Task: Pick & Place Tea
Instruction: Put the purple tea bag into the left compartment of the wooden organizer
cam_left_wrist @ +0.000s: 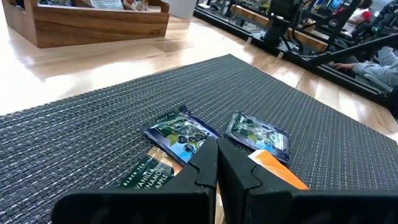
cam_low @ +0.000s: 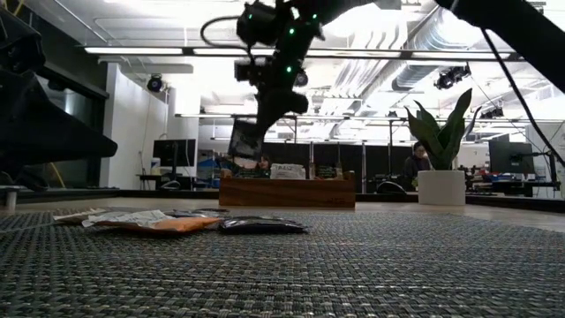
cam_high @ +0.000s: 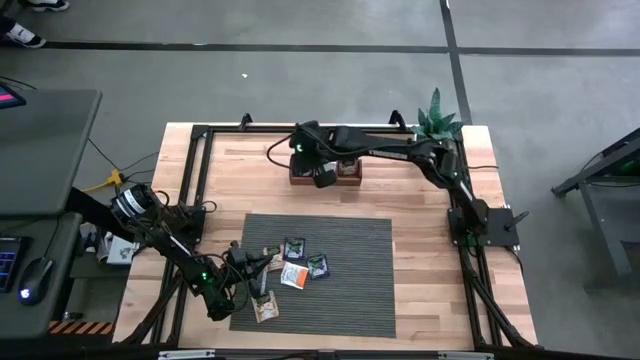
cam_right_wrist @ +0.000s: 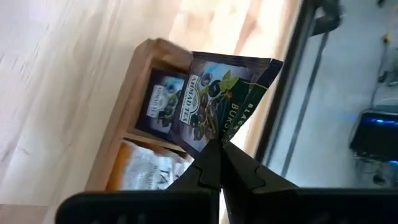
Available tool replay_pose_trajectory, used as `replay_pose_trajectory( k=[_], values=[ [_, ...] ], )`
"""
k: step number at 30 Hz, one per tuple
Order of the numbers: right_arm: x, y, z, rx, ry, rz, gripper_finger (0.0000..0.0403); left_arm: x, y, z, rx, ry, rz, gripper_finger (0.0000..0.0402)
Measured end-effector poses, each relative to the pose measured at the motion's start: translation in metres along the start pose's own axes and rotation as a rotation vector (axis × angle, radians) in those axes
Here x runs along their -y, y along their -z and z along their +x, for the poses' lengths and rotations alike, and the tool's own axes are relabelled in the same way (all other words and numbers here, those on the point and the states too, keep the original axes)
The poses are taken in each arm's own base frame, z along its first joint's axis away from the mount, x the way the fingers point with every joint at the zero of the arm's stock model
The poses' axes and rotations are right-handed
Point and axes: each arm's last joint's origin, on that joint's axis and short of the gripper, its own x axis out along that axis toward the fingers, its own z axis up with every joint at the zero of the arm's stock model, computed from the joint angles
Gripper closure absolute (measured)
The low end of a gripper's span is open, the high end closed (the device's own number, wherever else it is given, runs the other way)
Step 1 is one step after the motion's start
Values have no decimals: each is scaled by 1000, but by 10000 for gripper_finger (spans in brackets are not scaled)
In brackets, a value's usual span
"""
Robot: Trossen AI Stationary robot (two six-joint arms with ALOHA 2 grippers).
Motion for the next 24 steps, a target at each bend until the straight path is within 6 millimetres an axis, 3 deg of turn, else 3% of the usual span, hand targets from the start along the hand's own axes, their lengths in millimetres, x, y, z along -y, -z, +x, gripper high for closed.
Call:
replay_pose_trajectory(
  k=[14,24],
  values=[
    [-15,4,42,-58,-89,10,403,0,1,0,-21,4,1,401],
    [-11,9,47,-63,-94,57,402,0,1,0,-22,3,5,401]
  ],
)
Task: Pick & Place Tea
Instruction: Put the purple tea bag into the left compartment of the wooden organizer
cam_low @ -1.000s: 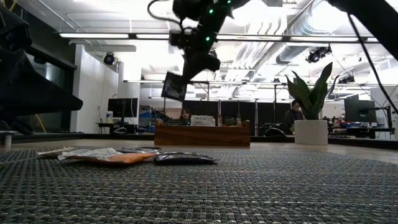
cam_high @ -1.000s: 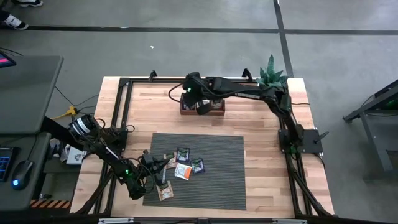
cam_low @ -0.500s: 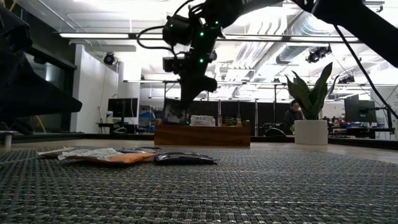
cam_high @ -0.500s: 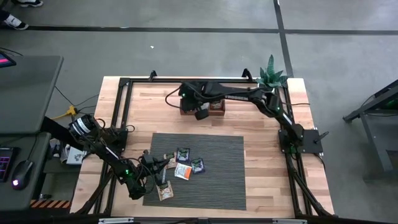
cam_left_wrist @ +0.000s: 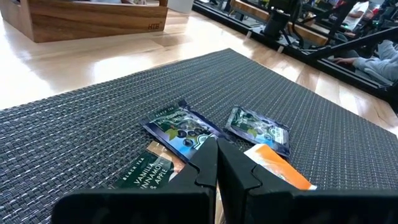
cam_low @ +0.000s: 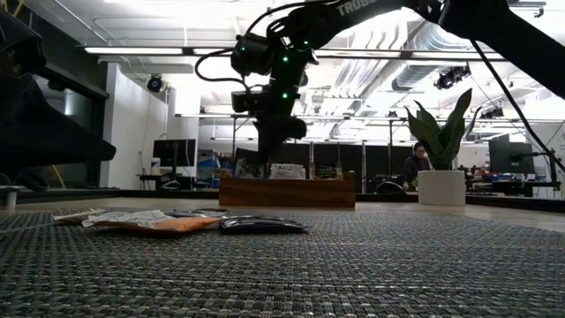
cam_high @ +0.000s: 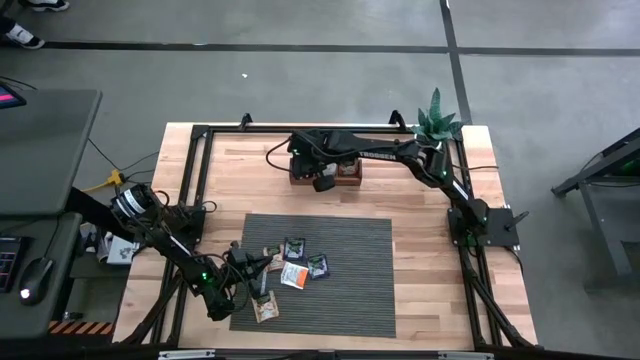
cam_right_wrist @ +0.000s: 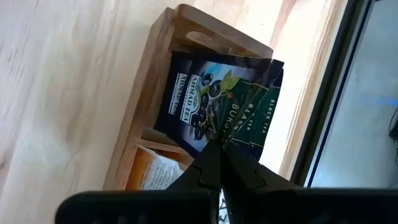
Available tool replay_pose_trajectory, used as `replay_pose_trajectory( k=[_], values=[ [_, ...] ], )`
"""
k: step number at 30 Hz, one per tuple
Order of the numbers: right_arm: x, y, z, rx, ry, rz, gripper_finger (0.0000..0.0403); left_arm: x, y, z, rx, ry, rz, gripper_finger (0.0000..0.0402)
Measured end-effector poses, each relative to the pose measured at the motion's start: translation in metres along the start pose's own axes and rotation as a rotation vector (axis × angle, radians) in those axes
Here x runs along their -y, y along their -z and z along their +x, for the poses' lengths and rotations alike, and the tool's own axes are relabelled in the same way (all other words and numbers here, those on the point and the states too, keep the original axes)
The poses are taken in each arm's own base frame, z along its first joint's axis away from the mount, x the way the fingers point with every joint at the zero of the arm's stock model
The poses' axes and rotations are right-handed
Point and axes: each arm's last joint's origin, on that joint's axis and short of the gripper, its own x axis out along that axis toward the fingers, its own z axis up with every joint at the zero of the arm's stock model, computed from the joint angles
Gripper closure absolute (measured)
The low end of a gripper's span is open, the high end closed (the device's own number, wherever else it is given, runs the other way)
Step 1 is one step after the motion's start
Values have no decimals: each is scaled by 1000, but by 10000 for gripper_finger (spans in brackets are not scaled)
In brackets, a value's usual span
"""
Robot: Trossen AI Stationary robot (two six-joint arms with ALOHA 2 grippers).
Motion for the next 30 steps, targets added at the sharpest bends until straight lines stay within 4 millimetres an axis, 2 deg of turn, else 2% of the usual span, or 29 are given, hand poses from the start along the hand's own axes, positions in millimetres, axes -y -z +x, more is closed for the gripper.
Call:
replay_pose_trajectory(
  k=[16,30],
  values=[
    [1,0,0,12,-3,48,396,0,0,0,-9,2,1,401],
    [2,0,0,3,9,93,266,0,1,0,-32,8,-2,401]
  ],
)
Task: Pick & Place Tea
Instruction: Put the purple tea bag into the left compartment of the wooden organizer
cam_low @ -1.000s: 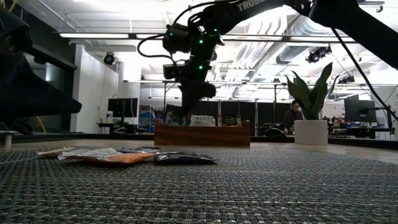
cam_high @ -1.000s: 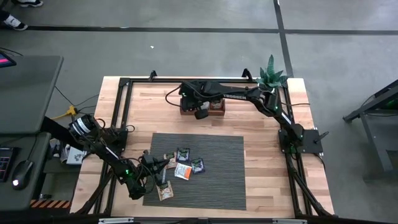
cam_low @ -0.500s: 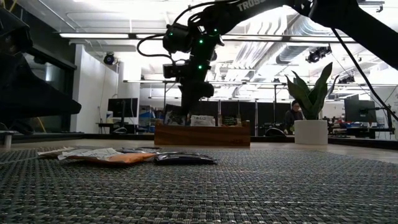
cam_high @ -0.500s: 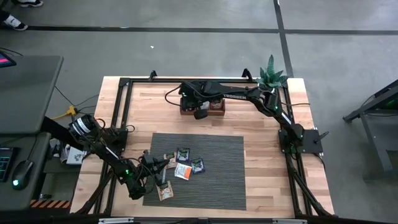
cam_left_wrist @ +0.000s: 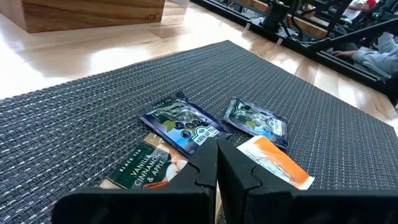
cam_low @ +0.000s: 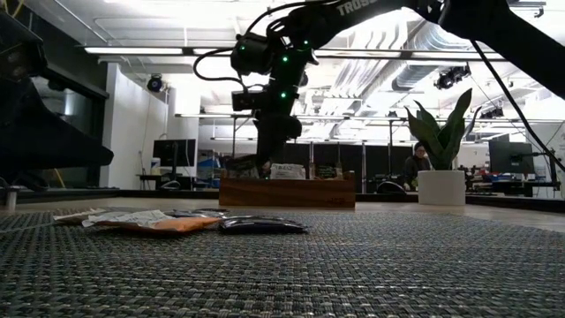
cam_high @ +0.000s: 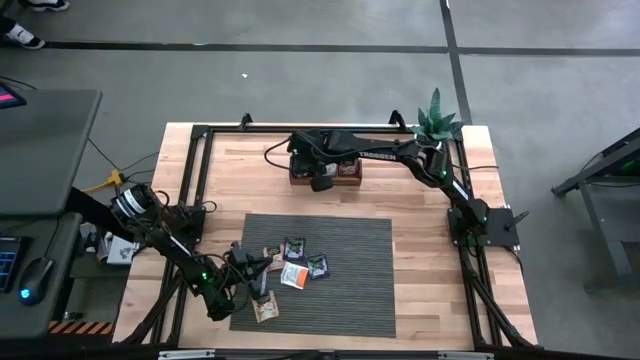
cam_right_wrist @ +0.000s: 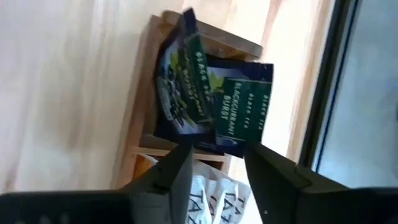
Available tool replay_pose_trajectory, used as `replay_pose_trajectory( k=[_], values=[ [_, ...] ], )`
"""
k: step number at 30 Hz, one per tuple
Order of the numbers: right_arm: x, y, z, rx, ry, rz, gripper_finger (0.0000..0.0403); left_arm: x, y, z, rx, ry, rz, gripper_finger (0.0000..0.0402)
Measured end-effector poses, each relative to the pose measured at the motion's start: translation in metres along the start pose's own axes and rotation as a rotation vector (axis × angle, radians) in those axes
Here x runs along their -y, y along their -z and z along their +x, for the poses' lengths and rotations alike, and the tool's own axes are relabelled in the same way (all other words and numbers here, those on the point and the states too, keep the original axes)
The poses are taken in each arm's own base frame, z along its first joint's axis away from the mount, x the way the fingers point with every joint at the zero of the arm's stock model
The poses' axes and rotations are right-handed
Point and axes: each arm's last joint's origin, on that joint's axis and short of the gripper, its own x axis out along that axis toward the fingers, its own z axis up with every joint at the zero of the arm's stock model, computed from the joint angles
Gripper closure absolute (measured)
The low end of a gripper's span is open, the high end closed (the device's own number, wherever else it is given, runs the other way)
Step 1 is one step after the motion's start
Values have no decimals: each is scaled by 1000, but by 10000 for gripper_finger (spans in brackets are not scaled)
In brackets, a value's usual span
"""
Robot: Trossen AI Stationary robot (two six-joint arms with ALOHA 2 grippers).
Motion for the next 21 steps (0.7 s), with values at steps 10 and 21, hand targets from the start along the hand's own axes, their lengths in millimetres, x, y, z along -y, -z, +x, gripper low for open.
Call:
replay_pose_trajectory(
  k=[10,21],
  values=[
    [3,2,-3,-58,92,23,190,0,-1,5,-31,-7,-8,401],
    [-9,-7,-50,33,15,107,176,29,-10,51,-179,-17,119,401]
  ],
)
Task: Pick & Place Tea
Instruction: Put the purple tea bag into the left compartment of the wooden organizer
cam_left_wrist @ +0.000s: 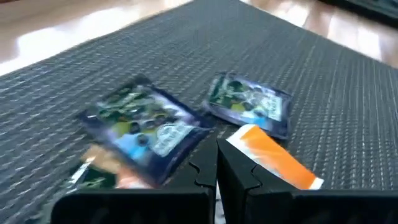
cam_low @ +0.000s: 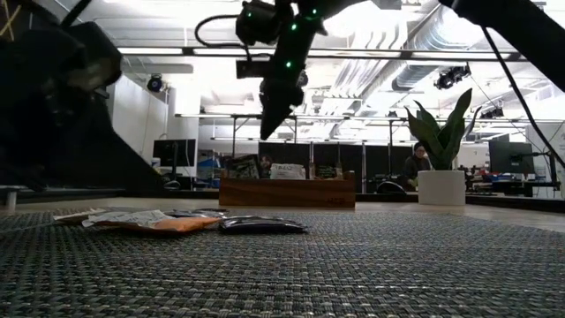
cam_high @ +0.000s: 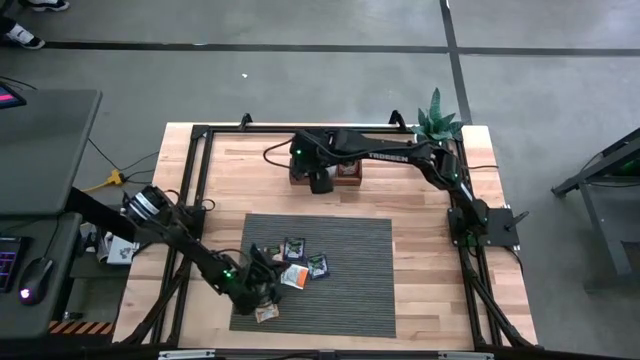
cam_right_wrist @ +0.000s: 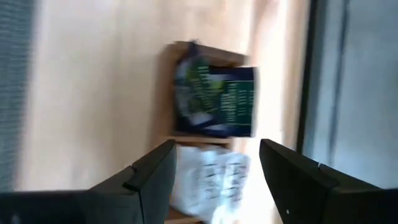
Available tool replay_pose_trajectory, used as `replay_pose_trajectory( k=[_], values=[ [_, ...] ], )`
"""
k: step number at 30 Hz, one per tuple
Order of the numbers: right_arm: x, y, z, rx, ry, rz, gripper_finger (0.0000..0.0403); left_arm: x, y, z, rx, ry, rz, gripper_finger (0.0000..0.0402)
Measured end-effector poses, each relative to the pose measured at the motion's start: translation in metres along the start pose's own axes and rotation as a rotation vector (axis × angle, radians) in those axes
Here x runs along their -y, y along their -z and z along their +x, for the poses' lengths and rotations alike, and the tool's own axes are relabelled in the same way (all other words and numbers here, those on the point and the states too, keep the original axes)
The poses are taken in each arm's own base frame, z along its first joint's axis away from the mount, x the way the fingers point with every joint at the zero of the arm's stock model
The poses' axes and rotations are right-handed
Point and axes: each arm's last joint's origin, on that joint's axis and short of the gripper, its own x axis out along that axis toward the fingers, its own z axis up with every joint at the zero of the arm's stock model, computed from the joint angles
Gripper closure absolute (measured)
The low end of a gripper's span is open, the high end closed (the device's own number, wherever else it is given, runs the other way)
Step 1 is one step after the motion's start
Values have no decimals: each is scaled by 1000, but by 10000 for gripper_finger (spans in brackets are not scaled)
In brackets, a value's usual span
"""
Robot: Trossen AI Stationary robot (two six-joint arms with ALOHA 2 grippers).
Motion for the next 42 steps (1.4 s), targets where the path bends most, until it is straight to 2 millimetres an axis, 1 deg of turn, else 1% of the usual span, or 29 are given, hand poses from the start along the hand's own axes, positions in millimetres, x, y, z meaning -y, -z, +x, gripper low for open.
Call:
replay_pose_trajectory(
  k=[3,7,12,16,21,25,29,33,35,38,40,42],
  values=[
    [-13,-1,-5,-13,-60,14,176,3,2,9,-11,-18,18,401],
    [-34,-4,-11,-42,-133,25,175,4,3,21,-11,-48,10,401],
    [-60,-11,-18,-50,-181,40,176,8,1,23,3,-53,3,401],
    [-78,-15,-23,-43,-282,84,176,9,-1,23,23,-64,21,401],
    [-98,-20,-28,-37,-391,162,176,4,1,27,12,-99,9,401],
    [-114,-25,-33,-21,-432,153,176,-1,7,34,-14,-122,7,401],
    [-125,-29,-37,6,-460,137,176,-6,16,42,-2,-154,-22,401],
    [-134,-30,-26,36,-549,203,176,-8,20,44,-3,-166,-16,401],
    [-138,-24,-16,22,-589,216,176,-8,20,44,-4,-168,-11,401],
    [-142,-13,4,-4,-605,240,176,-8,21,44,-7,-168,-8,401],
    [-142,-4,15,-38,-615,264,176,-9,21,44,-13,-167,-6,401],
    [-140,0,25,-25,-626,288,176,-9,21,44,-14,-168,-4,401]
  ],
)
